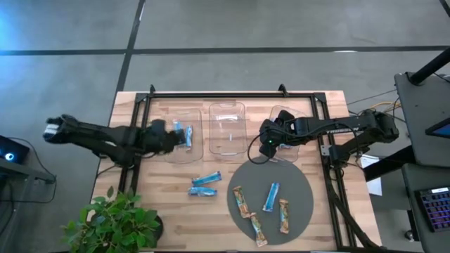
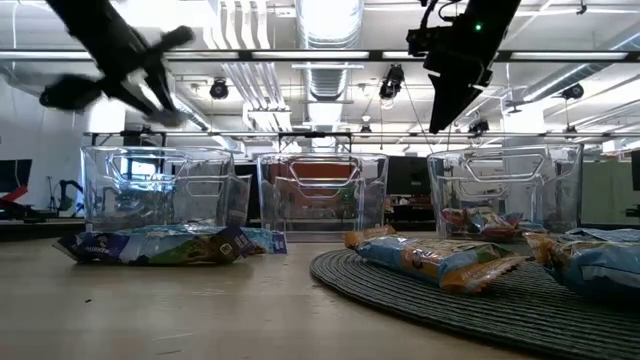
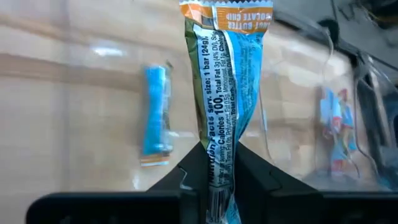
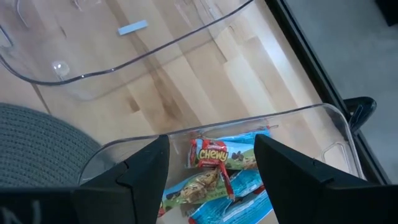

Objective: Pick and place Granola Bars by type
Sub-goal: Put the yellow granola bar into the left transparent bin

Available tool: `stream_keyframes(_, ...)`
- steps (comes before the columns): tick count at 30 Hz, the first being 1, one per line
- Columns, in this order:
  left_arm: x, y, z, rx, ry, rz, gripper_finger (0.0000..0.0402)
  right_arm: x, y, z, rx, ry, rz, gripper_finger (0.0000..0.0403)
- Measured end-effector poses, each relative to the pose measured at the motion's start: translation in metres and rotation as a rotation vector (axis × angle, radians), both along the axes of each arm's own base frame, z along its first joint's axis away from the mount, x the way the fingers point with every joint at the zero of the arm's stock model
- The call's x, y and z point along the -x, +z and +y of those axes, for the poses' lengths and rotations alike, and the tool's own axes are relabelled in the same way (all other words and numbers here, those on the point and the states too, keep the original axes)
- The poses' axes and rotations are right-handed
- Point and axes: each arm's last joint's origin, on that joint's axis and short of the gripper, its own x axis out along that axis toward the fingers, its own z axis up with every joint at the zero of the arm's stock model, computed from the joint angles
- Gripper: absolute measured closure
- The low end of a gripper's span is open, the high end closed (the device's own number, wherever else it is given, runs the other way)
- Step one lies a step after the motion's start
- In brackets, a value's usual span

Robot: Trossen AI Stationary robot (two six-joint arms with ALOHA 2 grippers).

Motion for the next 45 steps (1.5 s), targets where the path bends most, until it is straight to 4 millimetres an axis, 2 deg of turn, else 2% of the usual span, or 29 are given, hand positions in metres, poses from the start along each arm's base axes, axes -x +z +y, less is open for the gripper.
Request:
stream_keyframes(3, -0.013, -0.017, 0.014, 0.011, -0.164, -0.121, 0.0348, 0.000, 0.000, 0.000, -0.004, -0.010, -0.004, 0.0177)
stream_keyframes(5, -0.019, -0.020, 0.020, -0.019, -0.270, -0.175, 0.0331, 0.001, -0.001, 0.000, -0.008, -0.021, -0.004, 0.0177)
stream_keyframes(10, -0.005, -0.026, 0.021, 0.022, -0.302, -0.026, 0.0269, 0.003, -0.002, 0.000, -0.022, -0.047, 0.009, 0.0177)
stream_keyframes(14, 0.006, -0.002, 0.012, -0.019, -0.409, 0.119, 0.0239, 0.004, -0.003, 0.001, -0.022, -0.046, 0.022, 0.0177)
stream_keyframes(17, -0.005, 0.035, -0.012, -0.255, -0.803, 0.071, 0.0236, 0.005, -0.004, 0.001, -0.022, -0.045, 0.026, 0.0177)
stream_keyframes(19, -0.013, 0.046, -0.036, -0.398, -1.042, 0.091, 0.0236, 0.005, -0.006, 0.000, -0.020, -0.040, 0.035, 0.0177)
stream_keyframes(21, -0.020, 0.040, -0.056, -0.462, -1.210, 0.196, 0.0236, 0.006, -0.009, 0.000, -0.019, -0.039, 0.046, 0.0177)
stream_keyframes(25, -0.044, 0.001, -0.086, -0.452, -1.384, 0.400, 0.0236, 0.009, -0.015, 0.000, -0.023, -0.044, 0.065, 0.0177)
stream_keyframes(27, -0.060, -0.022, -0.095, -0.428, -1.408, 0.462, 0.0236, 0.010, -0.017, 0.001, -0.025, -0.045, 0.073, 0.0177)
stream_keyframes(30, -0.086, -0.032, -0.104, -0.463, -1.434, 0.422, 0.0236, 0.010, -0.019, 0.001, -0.046, -0.036, 0.081, 0.0177)
stream_keyframes(32, -0.099, -0.043, -0.108, -0.481, -1.482, 0.467, 0.0236, 0.010, -0.020, 0.003, -0.124, 0.008, 0.092, 0.0177)
stream_keyframes(35, -0.110, -0.042, -0.111, -0.480, -1.496, 0.497, 0.0236, 0.011, -0.024, 0.014, -0.296, 0.149, 0.128, 0.0177)
stream_keyframes(38, -0.114, -0.033, -0.116, -0.561, -1.544, 0.460, 0.0236, 0.017, -0.029, 0.034, -0.290, 0.284, 0.171, 0.0177)
stream_keyframes(42, -0.122, -0.035, -0.117, -0.888, -1.765, 0.463, 0.0236, 0.026, -0.037, 0.054, -0.213, 0.399, 0.223, 0.0177)
stream_keyframes(45, -0.136, -0.043, -0.107, -1.075, -1.887, 0.484, 0.0236, 0.031, -0.033, 0.063, -0.198, 0.400, 0.226, 0.0177)
